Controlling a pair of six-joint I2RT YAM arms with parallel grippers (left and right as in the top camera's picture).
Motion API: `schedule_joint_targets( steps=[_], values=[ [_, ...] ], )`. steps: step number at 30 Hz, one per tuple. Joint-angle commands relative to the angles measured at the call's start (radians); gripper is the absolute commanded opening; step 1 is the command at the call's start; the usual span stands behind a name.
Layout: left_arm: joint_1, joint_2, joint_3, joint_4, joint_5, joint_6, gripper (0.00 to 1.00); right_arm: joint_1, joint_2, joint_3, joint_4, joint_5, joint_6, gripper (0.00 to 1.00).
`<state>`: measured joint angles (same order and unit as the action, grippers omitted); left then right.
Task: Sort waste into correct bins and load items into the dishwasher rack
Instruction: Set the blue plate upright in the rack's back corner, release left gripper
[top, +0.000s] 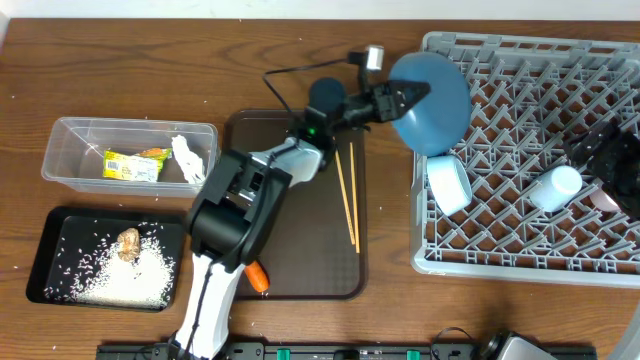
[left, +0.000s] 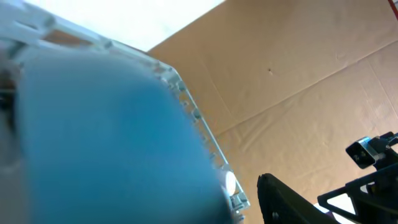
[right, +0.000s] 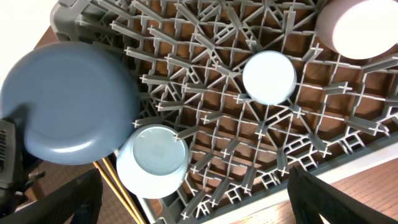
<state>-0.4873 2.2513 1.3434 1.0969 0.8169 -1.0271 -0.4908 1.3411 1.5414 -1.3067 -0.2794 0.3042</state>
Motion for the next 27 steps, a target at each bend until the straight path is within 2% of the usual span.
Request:
schedule_joint_targets(
  steps=[1,4,7,9,10,12,17,19,24,27],
  values=[
    [0.002,0.004,0.027,0.003,0.05,0.032,0.61,-0.03,-0.008,0.002,0.002,0.003,0.01,0.88],
    [-0.017,0.004,0.037,0.003,0.054,0.032,0.52,-0.03,-0.008,0.002,0.0,0.003,0.01,0.88],
    [-0.045,0.004,0.056,0.003,0.054,0.038,0.27,-0.03,-0.008,0.002,0.0,0.003,0.01,0.88],
    [-0.068,0.004,0.071,0.003,0.055,0.047,0.19,-0.03,-0.008,0.002,0.0,0.003,0.01,0.88],
    [-0.078,0.004,0.077,0.003,0.054,0.048,0.11,-0.03,-0.008,0.002,-0.001,0.003,0.01,0.87],
    [-0.098,0.004,0.084,-0.001,0.054,0.066,0.09,-0.03,-0.008,0.002,-0.001,0.003,0.01,0.88],
    [-0.129,0.004,0.095,-0.122,0.034,0.135,0.1,-0.03,-0.008,0.002,-0.001,0.003,0.01,0.88],
    [-0.134,0.004,0.095,-0.151,0.018,0.144,0.22,-0.03,-0.008,0.002,-0.001,0.003,0.009,0.88],
    [-0.134,0.004,0.095,-0.156,-0.036,0.143,0.37,-0.03,-0.008,0.002,0.002,0.003,0.009,0.88],
    [-0.136,0.003,0.095,-0.157,-0.063,0.139,0.53,-0.03,-0.008,0.002,0.002,0.003,0.009,0.89]
  ],
)
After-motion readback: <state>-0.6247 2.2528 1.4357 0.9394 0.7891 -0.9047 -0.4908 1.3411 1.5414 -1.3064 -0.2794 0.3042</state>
